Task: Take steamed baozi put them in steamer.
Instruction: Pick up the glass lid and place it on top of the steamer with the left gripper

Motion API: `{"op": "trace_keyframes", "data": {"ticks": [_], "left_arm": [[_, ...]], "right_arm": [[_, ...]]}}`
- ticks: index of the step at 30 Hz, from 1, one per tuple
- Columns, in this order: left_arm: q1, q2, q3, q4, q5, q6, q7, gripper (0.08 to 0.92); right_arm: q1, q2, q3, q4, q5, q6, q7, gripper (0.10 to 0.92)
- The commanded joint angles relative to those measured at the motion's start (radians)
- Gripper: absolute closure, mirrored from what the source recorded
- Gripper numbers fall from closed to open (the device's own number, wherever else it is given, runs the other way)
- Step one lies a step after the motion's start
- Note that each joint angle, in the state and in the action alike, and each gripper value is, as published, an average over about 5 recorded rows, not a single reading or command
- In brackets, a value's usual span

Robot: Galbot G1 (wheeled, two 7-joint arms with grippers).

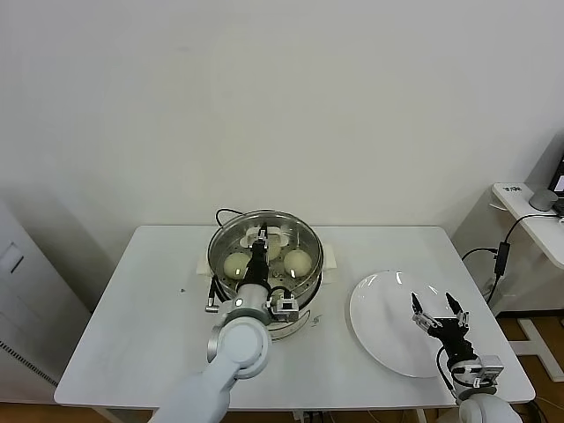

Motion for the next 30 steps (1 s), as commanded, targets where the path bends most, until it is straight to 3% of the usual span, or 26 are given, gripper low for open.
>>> {"op": "trace_keyframes", "data": {"ticks": [1,26,30], "left_arm": [[0.006,-0.011,0.005,0.014,0.011,0.001,0.002,0.889],[0.034,-0.025,-0.019,0.053,-0.010,0.001,-0.059,0.889],[0.060,-0.014,-0.032,0.013,-0.044,-0.002,-0.077,0.840]], "right_arm": [[-0.001,0.001,0.001,0.000,0.001,0.001,-0.001,0.203],[-0.009,0.007,0.011,-0.004,0.002,0.006,-0.008,0.203],[-0.007,0.006,0.010,-0.003,0.001,0.005,-0.008,0.203]]}}
